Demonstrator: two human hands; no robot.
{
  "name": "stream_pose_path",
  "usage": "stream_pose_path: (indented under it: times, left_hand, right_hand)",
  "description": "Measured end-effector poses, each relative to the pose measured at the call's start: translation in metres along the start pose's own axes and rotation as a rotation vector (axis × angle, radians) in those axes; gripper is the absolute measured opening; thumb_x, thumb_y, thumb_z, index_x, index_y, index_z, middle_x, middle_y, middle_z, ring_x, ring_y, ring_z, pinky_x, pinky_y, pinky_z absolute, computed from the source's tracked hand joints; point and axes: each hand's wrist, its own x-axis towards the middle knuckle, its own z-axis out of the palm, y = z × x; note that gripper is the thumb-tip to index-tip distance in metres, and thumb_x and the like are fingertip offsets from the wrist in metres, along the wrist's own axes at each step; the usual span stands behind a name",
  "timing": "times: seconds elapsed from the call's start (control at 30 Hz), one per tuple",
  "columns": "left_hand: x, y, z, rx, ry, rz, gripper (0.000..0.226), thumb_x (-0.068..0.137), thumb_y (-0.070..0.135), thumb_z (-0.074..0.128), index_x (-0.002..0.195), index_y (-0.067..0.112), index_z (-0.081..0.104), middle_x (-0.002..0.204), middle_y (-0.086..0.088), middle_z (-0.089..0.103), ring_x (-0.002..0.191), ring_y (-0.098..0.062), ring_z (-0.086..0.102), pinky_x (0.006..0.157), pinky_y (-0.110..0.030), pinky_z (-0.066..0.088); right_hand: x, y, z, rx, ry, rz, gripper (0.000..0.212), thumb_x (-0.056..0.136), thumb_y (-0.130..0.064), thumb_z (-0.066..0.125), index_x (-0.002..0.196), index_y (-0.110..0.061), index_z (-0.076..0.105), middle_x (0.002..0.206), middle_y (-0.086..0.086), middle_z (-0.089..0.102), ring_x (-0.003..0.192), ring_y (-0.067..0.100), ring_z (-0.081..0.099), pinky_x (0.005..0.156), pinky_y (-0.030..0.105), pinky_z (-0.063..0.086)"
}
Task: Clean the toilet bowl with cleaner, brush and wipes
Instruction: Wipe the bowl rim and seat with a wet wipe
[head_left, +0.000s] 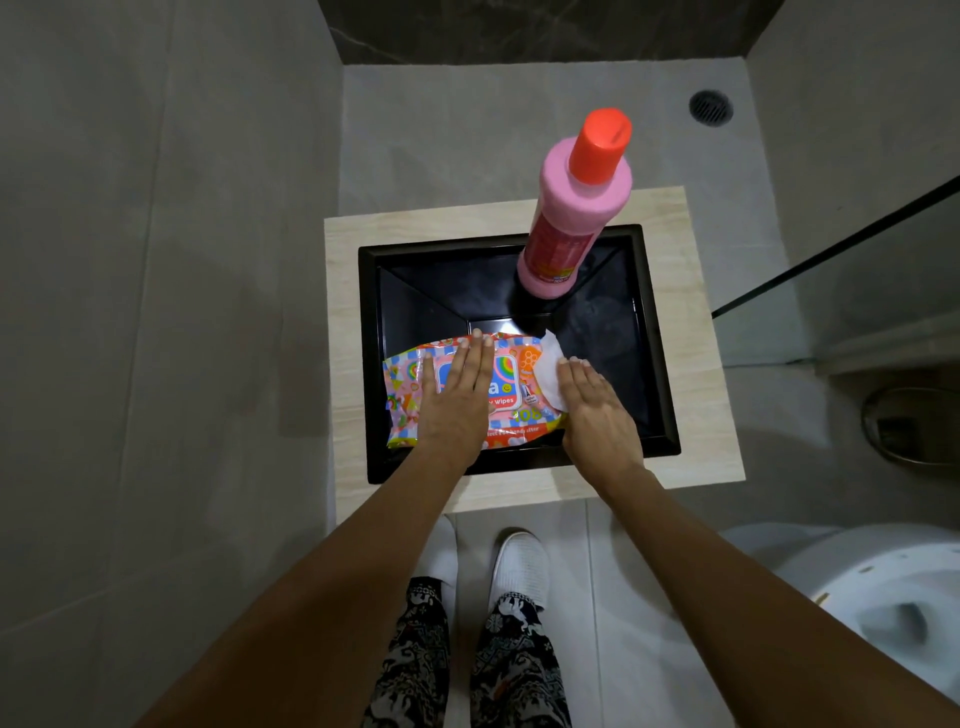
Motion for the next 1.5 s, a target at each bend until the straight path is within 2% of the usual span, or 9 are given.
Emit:
stream_pose_path:
  times: [0.2, 0.3, 0.4, 0.53, 0.77, 0.9, 1.07, 1.23, 1.5]
  left_hand:
    - [-0.005, -0.007, -0.008, 0.045, -0.019, 0.070, 0.094, 0.095, 0.039, 0.052, 0.148, 0.006, -0.018, 0.158, -0.011, -0.018, 0.146, -0.025, -0.014, 0.115, -0.051, -0.002]
    - [-0.009, -0.008, -0.015, 0.063, -0.027, 0.114, 0.081, 0.100, 0.040, 0.039, 0.148, 0.007, -0.017, 0.158, -0.009, -0.018, 0.146, -0.023, -0.014, 0.115, -0.050, -0.001]
    - [-0.016, -0.002, -0.023, 0.056, 0.031, 0.121, 0.070, 0.102, 0.038, 0.027, 0.149, 0.008, -0.015, 0.158, -0.008, -0.018, 0.146, -0.021, -0.013, 0.116, -0.049, -0.002]
    - [-0.025, 0.014, -0.038, 0.014, 0.071, 0.148, 0.064, 0.103, 0.034, 0.023, 0.150, 0.009, -0.013, 0.158, -0.007, -0.017, 0.146, -0.019, -0.013, 0.115, -0.046, -0.007]
    - [-0.030, 0.049, -0.072, 0.039, 0.100, 0.233, 0.063, 0.103, 0.036, 0.021, 0.151, 0.010, -0.011, 0.159, -0.007, -0.014, 0.147, -0.019, -0.009, 0.116, -0.045, -0.002]
    - [-0.028, 0.083, -0.095, 0.019, 0.076, 0.334, 0.064, 0.102, 0.042, 0.020, 0.151, 0.012, -0.007, 0.159, -0.005, -0.012, 0.147, -0.017, -0.008, 0.116, -0.044, -0.003]
    - [-0.025, 0.136, -0.117, 0.070, 0.089, 0.473, 0.066, 0.102, 0.043, 0.024, 0.152, 0.011, -0.005, 0.159, -0.006, -0.010, 0.147, -0.016, -0.006, 0.116, -0.043, 0.000]
    - [-0.029, 0.202, -0.127, 0.130, 0.047, 0.639, 0.064, 0.102, 0.042, 0.023, 0.152, 0.012, -0.005, 0.159, -0.005, -0.011, 0.147, -0.016, -0.007, 0.116, -0.043, -0.001]
    - [-0.055, 0.316, -0.098, 0.268, -0.040, 0.853, 0.064, 0.102, 0.043, 0.021, 0.152, 0.013, -0.007, 0.160, -0.004, -0.011, 0.147, -0.016, -0.008, 0.116, -0.043, -0.001]
  right_hand:
    - [-0.009, -0.002, -0.014, -0.018, 0.046, 0.009, 0.073, 0.088, -0.002, 0.058, 0.150, -0.003, 0.020, 0.155, 0.018, 0.025, 0.145, 0.029, 0.020, 0.118, 0.034, 0.012]
    - [-0.013, 0.001, -0.024, -0.037, 0.084, 0.017, 0.070, 0.089, 0.001, 0.051, 0.150, -0.003, 0.018, 0.156, 0.017, 0.023, 0.146, 0.029, 0.018, 0.118, 0.034, 0.013]
    - [-0.019, 0.002, -0.036, -0.035, 0.114, 0.045, 0.069, 0.088, 0.006, 0.045, 0.151, -0.003, 0.016, 0.156, 0.016, 0.022, 0.146, 0.027, 0.017, 0.119, 0.033, 0.013]
    - [-0.037, 0.005, -0.054, -0.014, 0.168, 0.111, 0.072, 0.085, 0.010, 0.045, 0.151, -0.004, 0.018, 0.156, 0.015, 0.023, 0.146, 0.026, 0.018, 0.119, 0.032, 0.015]
    - [-0.082, 0.031, -0.081, 0.000, 0.234, 0.299, 0.068, 0.083, 0.011, 0.045, 0.148, -0.002, 0.027, 0.152, 0.019, 0.031, 0.142, 0.030, 0.027, 0.118, 0.036, 0.020]
    - [-0.115, 0.052, -0.094, 0.016, 0.287, 0.453, 0.061, 0.089, 0.005, 0.041, 0.148, -0.004, 0.027, 0.152, 0.017, 0.031, 0.143, 0.028, 0.024, 0.118, 0.036, 0.021]
    - [-0.165, 0.077, -0.107, 0.031, 0.313, 0.637, 0.061, 0.095, -0.002, 0.037, 0.152, -0.009, 0.017, 0.158, 0.014, 0.015, 0.147, 0.026, 0.010, 0.119, 0.033, 0.005]
    - [-0.219, 0.107, -0.107, 0.063, 0.365, 0.806, 0.063, 0.093, -0.003, 0.042, 0.152, -0.010, 0.018, 0.158, 0.013, 0.016, 0.148, 0.026, 0.010, 0.119, 0.032, 0.006]
    - [-0.312, 0.154, -0.074, 0.158, 0.401, 1.044, 0.062, 0.093, -0.001, 0.036, 0.152, -0.009, 0.017, 0.158, 0.014, 0.015, 0.147, 0.027, 0.010, 0.119, 0.034, 0.007]
